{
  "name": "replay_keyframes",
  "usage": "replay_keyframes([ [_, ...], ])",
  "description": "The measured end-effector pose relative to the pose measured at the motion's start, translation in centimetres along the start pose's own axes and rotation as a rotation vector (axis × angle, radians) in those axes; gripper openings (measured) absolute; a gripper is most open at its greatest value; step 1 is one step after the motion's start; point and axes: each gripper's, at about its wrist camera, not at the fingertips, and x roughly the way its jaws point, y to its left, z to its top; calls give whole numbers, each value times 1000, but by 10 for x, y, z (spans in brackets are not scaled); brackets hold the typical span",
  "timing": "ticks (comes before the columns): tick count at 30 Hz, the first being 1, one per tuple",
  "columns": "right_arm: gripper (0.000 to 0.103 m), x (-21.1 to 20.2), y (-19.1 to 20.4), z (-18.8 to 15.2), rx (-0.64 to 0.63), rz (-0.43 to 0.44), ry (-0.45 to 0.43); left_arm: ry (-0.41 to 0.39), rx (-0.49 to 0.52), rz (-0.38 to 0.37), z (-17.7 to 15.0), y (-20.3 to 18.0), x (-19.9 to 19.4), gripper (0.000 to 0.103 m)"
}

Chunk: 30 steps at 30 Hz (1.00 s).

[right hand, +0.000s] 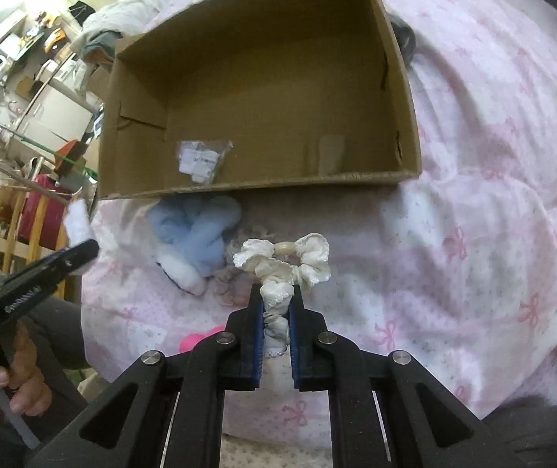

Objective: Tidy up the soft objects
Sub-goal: 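Lower the white sock into the box with the left tool while the right tool drops the lace flower in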

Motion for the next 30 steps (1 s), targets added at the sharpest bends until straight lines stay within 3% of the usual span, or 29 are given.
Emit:
replay_keyframes([
  [7, 12, -17, 12, 13, -22, 47, -48, -46, -20, -19, 13, -3, -21, 21],
  [13, 12, -50, 27, 28, -68, 86, -150, -162, 15, -12, 47, -18, -50, 21],
  [21, 12, -86, 31, 60, -117, 111, -308, -285, 76, 14, 84, -29, -57, 21],
  [26, 12, -86, 18, 81, -104, 89, -384, -279, 88, -1, 97, -38, -34, 21],
  [30, 12, -70, -1, 86, -25, 101, -384, -254, 61, -21, 99, -37, -15, 21],
])
